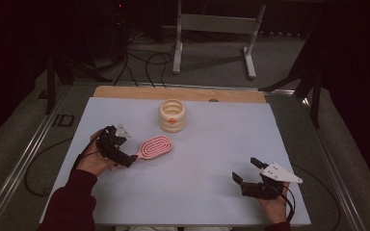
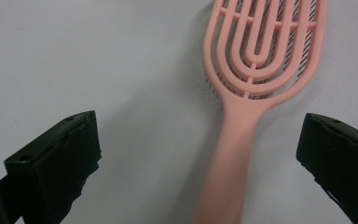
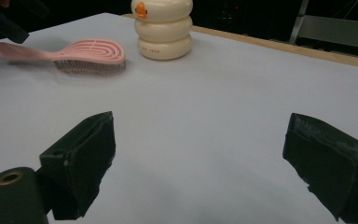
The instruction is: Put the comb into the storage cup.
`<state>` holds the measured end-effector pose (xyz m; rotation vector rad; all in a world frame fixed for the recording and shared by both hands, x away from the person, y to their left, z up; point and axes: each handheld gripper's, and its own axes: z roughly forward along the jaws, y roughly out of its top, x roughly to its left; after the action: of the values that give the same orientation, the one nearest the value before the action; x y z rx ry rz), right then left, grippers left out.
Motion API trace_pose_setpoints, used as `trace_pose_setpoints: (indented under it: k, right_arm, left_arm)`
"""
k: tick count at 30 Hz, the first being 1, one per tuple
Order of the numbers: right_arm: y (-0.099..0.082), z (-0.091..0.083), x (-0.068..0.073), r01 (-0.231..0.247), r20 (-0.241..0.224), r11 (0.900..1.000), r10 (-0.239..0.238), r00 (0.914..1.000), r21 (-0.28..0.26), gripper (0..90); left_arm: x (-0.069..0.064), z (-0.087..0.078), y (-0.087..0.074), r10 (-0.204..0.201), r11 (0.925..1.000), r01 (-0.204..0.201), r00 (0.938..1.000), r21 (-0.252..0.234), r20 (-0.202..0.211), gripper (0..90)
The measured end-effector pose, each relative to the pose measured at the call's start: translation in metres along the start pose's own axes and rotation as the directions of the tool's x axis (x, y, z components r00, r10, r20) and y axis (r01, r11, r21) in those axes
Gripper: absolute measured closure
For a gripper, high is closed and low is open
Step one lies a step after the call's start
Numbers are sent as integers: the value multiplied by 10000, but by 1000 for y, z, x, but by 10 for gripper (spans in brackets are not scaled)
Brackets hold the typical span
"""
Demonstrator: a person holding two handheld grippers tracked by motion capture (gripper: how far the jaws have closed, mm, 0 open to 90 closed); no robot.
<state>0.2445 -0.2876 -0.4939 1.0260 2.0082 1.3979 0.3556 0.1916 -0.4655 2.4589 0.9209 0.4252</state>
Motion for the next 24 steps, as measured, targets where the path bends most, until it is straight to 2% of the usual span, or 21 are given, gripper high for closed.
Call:
trace_pose_setpoints:
  k: [4, 17, 18, 24]
  right_arm:
    - [0, 0, 0, 3, 1, 10000, -3, 10000, -2, 94]
    - [0, 0, 0, 14, 18, 10000, -14, 10000, 2, 94]
    - [0, 0, 0, 13, 19, 10000, -13, 10000, 1, 94]
    - [0, -1, -1, 0, 11, 10000, 0, 10000, 7, 94]
  left_arm:
    - [-1, 3, 1, 6, 9999, -6, 10000, 133, 20, 2]
    - [-4, 15, 5, 103, 9972, -135, 9990, 735, 436, 28]
    - [-5, 19, 6, 93, 9957, -137, 9988, 918, 490, 33]
    - [-6, 25, 7, 40, 9936, -112, 9979, 1122, 645, 58]
